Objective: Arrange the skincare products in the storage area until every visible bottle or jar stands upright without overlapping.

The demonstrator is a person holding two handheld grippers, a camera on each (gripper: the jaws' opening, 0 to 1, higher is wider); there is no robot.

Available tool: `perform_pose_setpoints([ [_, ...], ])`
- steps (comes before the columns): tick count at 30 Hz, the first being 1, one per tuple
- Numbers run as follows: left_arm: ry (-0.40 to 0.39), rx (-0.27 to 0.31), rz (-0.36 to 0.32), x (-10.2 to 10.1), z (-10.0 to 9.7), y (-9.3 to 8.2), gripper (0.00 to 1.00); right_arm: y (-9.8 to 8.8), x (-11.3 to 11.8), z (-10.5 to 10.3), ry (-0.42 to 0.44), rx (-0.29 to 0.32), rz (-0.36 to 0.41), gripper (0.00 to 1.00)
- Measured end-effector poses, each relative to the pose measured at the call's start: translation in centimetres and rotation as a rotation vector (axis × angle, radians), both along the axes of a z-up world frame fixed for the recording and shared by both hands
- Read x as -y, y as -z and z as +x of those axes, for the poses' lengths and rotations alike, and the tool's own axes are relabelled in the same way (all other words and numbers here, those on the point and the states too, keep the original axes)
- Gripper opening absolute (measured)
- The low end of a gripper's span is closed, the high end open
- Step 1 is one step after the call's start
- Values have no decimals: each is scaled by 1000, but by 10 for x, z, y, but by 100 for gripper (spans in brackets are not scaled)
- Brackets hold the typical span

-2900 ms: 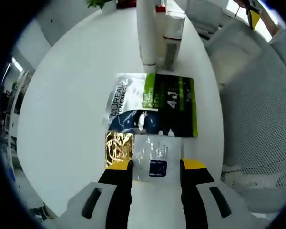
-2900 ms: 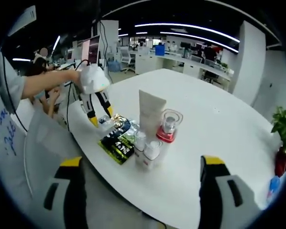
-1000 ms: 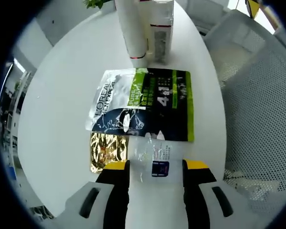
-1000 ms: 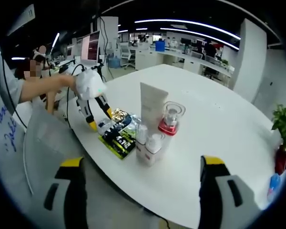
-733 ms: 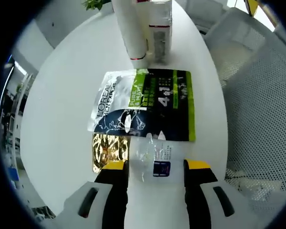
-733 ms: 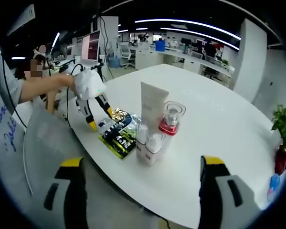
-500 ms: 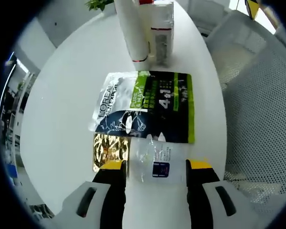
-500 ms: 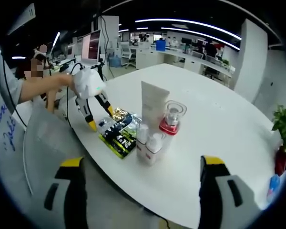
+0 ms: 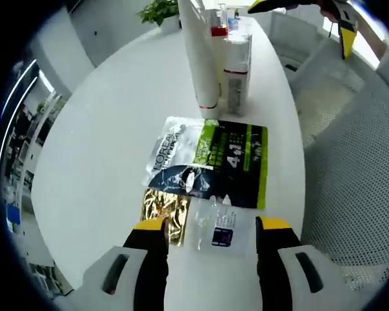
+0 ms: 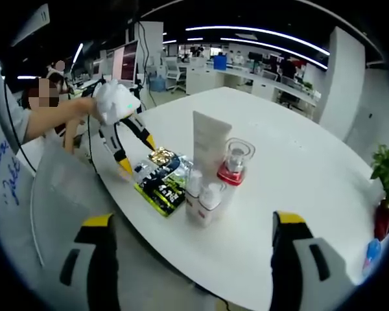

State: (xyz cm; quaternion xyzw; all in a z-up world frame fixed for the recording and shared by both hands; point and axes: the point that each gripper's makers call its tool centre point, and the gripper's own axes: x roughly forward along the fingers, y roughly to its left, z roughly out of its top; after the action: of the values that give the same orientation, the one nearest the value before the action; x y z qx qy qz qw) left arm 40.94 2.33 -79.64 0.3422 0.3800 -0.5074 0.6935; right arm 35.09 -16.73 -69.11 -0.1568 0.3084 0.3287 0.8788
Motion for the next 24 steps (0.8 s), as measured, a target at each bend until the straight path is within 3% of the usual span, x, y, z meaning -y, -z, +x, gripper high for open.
perform_pose_setpoints([
  [17,-164,98,-106,-5,10,-29,59,4,1,4,8,11,3,100],
  [24,-196,128,-154,-4,8,-43,63,5,0,6,7,13,2,100],
])
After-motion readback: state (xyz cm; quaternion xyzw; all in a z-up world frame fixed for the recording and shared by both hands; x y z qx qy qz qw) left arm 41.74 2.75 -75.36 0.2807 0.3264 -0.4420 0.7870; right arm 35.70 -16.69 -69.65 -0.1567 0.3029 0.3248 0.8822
